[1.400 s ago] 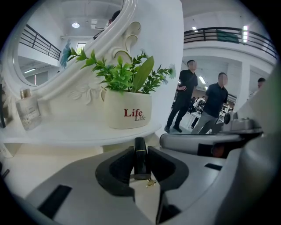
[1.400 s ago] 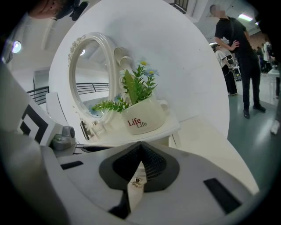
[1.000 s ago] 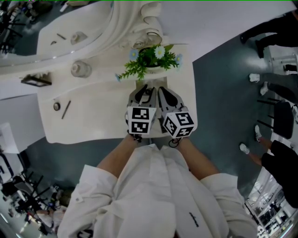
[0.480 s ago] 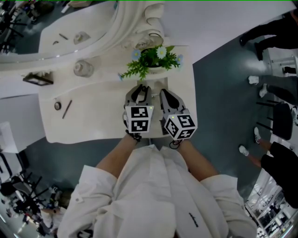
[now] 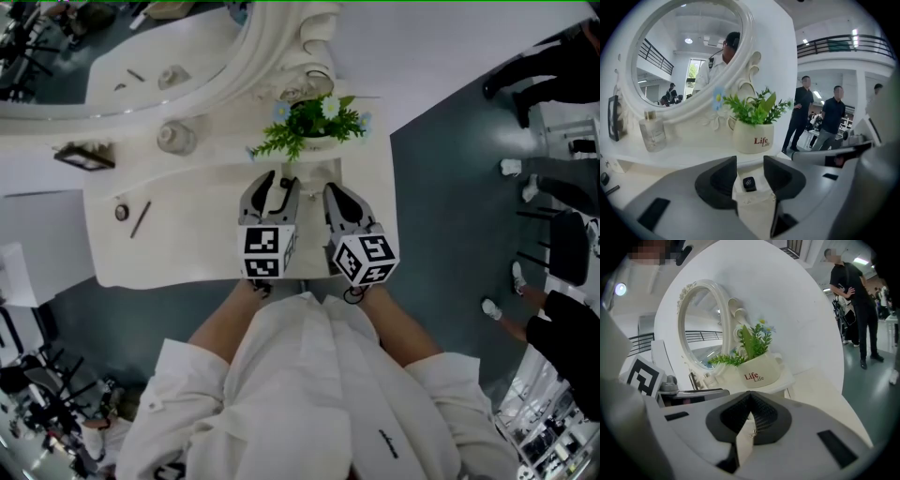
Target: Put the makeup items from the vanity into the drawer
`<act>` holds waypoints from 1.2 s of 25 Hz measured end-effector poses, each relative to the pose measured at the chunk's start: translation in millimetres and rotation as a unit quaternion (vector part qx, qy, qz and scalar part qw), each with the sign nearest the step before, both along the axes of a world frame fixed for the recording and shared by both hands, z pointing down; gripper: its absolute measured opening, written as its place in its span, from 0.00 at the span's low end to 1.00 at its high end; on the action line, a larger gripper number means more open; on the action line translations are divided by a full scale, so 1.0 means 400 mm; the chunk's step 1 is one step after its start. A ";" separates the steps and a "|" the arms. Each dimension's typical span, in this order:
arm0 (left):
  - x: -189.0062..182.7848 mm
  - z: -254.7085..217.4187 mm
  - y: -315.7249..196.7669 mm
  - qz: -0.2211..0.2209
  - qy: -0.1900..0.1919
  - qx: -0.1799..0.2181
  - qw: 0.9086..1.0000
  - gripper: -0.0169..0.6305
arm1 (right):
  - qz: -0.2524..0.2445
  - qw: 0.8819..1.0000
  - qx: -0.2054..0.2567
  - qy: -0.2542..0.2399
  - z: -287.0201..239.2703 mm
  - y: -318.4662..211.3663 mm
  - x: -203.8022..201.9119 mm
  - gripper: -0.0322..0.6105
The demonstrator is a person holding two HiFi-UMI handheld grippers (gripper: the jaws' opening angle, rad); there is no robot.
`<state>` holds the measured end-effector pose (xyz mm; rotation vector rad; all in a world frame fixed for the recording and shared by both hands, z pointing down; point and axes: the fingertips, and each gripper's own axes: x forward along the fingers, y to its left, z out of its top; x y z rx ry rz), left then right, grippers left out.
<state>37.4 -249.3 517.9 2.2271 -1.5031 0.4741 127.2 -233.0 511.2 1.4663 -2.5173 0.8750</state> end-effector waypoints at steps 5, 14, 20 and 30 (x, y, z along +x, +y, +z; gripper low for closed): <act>-0.081 -0.113 0.059 -0.004 -0.005 0.069 0.998 0.19 | -0.010 1.000 0.027 -0.008 -0.081 0.031 0.011 0.08; -0.242 -0.364 0.147 -0.047 0.018 0.175 0.983 0.08 | -0.028 0.994 0.106 -0.020 -0.297 0.081 0.002 0.08; -0.341 -0.479 0.181 -0.080 0.021 0.245 0.966 0.08 | -0.044 0.984 0.175 0.002 -0.435 0.112 -0.019 0.08; -0.506 -0.512 0.213 -0.123 -0.001 0.275 0.954 0.08 | 0.036 0.982 0.186 0.022 -0.507 0.128 0.084 0.08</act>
